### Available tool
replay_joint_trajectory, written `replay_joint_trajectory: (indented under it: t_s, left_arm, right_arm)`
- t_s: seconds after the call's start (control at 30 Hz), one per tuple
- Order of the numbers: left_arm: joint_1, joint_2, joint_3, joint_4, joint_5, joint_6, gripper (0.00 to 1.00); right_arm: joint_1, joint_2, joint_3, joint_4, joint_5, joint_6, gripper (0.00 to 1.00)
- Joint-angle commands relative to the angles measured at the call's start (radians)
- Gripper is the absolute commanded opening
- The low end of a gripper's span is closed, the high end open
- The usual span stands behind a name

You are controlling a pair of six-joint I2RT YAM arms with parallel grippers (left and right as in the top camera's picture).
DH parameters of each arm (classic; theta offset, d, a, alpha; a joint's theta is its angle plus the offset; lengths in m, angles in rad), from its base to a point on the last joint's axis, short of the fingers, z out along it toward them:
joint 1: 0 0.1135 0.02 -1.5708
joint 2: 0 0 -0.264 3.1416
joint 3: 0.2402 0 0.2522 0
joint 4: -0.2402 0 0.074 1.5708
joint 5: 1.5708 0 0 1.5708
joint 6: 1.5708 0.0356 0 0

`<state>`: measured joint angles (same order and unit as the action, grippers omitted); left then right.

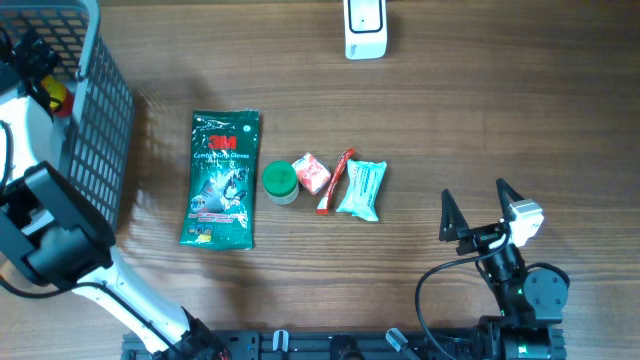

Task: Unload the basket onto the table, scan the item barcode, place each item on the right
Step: 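Return the left gripper to the basket and grasp the sriracha bottle cap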

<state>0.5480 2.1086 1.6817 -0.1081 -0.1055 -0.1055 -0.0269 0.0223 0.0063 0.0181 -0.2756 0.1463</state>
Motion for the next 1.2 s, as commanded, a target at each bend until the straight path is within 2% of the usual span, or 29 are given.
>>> replay_joint_trajectory:
  t_s: [0.0,0.1,0.53,0.63,0.67,0.73,0.8,0.97,1.17]
  left_arm:
    - [-0.002,0.045,0.009,-0.012,0.023,0.02,0.96]
    - [-0.002,0.043,0.009,-0.017,0.023,0.02,0.77]
    - [0.005,-0.103,0.009,-0.04,0.019,-0.014,0.43]
    - [0.006,-0.126,0.009,-0.077,0.018,-0.014,0.4]
    - [0.007,-0.126,0.009,-0.09,0.018,-0.014,0.41]
    - [0.008,-0.126,0.009,-0.116,0.018,-0.014,0.35]
    - [0.008,-0.129,0.009,-0.137,0.018,-0.014,0.34]
    - [0.008,-0.193,0.009,-0.151,0.018,-0.014,0.35]
    - [0.008,-0.366,0.009,-0.19,0.019,-0.038,0.35]
  right_arm:
    - [0.008,-0.004,-0.001,0.003,0.013,0.011,1.0]
    - [0.008,-0.004,-0.001,0.003,0.013,0.011,1.0]
    - [0.008,-0.004,-0.001,0.003,0.013,0.011,1.0]
    - [0.008,-0.004,-0.001,0.003,0.013,0.011,1.0]
    - [0.008,-0.004,-0.001,0.003,0.013,0.011,1.0]
    - [0.008,-0.004,-0.001,0.003,0.013,0.011,1.0]
    - [0.008,-0.004,-0.001,0.003,0.013,0.011,1.0]
    - [0.008,-0.004,-0.001,0.003,0.013,0.011,1.0]
    - [0.008,-0.004,-0.001,0.003,0.013,0.011,1.0]
